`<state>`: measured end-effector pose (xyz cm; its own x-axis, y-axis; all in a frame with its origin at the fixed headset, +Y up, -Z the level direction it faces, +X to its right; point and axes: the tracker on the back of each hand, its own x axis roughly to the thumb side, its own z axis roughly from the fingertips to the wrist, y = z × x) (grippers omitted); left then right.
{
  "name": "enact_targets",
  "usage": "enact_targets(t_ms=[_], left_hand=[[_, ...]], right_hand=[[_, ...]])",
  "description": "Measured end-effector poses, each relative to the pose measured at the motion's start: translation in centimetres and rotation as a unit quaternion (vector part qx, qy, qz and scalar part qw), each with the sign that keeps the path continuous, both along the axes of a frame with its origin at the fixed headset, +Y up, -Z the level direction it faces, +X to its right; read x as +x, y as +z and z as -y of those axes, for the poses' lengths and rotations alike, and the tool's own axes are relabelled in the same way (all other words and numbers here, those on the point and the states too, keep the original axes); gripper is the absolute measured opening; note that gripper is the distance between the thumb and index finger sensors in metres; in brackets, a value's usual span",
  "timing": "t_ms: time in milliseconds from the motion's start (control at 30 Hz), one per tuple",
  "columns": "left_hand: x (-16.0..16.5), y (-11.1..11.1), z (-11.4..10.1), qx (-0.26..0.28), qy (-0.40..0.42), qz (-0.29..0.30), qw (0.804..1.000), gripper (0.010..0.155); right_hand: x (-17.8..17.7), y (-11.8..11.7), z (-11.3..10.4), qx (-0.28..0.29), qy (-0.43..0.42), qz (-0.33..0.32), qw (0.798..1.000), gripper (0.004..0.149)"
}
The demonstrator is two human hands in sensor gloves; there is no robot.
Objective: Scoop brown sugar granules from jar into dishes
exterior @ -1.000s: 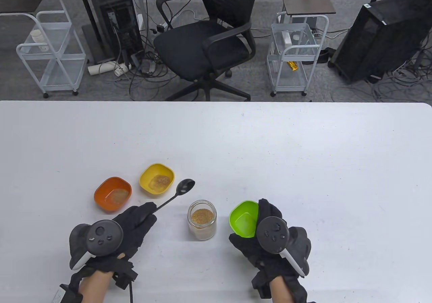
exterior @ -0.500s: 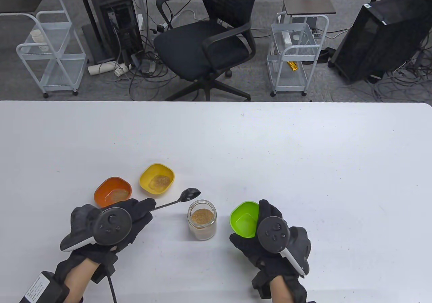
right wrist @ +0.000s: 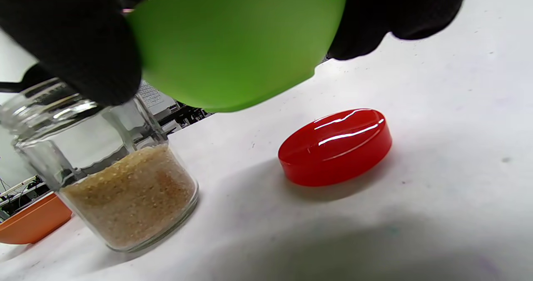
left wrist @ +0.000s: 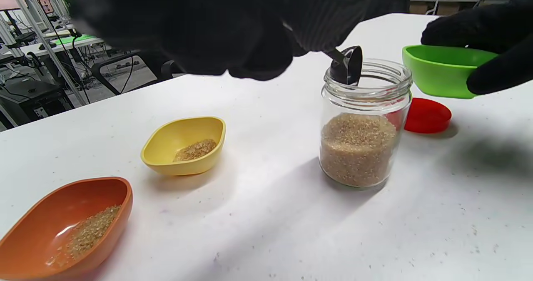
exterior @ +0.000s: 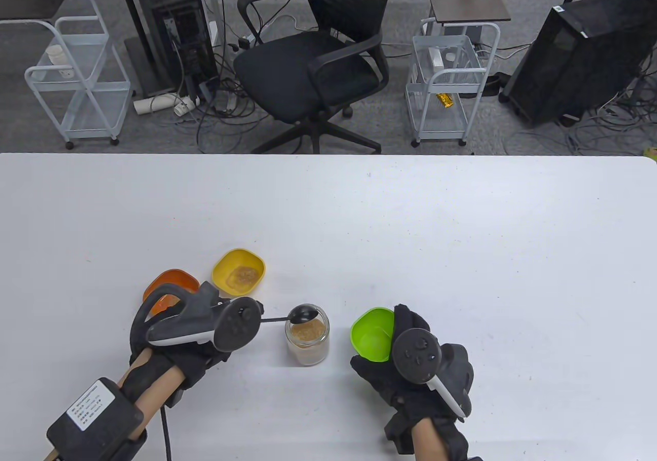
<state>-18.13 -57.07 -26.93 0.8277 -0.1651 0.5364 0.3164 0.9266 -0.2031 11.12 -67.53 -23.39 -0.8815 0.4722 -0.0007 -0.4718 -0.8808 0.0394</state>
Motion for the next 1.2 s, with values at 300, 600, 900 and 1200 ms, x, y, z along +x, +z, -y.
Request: enact_targets(t_ms=[300,600,900,1200], left_hand=[[3.5,-0.9,0.7,-0.021,-0.068,-0.005,0.997,0.046],[7.2,-1.0,0.7,-0.011,-0.165,-0.001,0.986,0.045],[7.3,-3.1,0.3,-0.121,-0.117,-0.027,0.985,0.045],[2.7,-5.7,0.9,-0.253,0.023,-0.082,0.964,0.045]], right_hand=[[0.0,-0.1,0.1,0.004,-0.002,-0.003,1.000,0.115],[-0.1,-0.1,0.1,0.006,-0.002,-0.008,1.000,0.115],[-0.1,-0.1,0.2,0.004,-0.007,-0.008,1.000,0.115],[0.0,-0.3,0.2,0.002,-0.012,-0.009,1.000,0.114]])
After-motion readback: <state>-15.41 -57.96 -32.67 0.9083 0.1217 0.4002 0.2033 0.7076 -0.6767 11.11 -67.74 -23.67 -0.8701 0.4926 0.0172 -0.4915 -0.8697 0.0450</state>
